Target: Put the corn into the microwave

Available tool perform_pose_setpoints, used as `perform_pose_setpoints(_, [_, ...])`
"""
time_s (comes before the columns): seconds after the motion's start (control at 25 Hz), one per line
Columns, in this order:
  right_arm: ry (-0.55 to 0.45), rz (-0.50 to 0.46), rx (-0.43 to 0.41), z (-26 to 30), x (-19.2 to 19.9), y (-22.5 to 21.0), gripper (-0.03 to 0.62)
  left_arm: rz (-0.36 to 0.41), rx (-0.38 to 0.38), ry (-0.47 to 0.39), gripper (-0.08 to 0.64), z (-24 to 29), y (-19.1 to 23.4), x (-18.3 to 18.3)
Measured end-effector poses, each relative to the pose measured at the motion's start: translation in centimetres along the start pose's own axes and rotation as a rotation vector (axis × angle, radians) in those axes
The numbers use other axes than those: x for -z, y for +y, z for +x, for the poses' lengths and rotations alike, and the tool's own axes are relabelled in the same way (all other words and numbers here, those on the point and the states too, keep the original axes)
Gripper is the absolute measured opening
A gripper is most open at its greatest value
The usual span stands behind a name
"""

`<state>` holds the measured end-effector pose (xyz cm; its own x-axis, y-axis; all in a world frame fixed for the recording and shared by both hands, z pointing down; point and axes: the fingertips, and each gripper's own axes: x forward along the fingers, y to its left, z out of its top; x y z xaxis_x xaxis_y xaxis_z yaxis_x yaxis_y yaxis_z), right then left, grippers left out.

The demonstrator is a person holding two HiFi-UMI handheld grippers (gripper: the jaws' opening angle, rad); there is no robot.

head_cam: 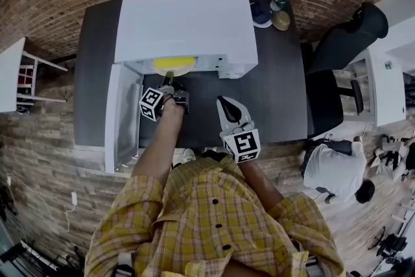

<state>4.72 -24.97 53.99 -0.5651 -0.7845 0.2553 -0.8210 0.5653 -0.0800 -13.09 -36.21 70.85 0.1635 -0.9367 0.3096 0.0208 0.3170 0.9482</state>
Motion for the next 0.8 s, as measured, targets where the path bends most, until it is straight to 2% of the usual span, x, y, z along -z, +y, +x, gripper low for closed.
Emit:
perform_pose_setpoints(0.52, [-0.002, 0.015, 0.002, 0.2, -0.2, -0.4, -0.005, 0.008, -0.058, 0.013, 0.020, 1.1, -0.3, -0.2])
perform_pose_setpoints(0.8, [0.002, 0.017, -0.007, 0.3, -0.1, -0.3, -0.005, 0.024, -0.119, 0.014, 0.034, 1.3, -0.1, -0.2])
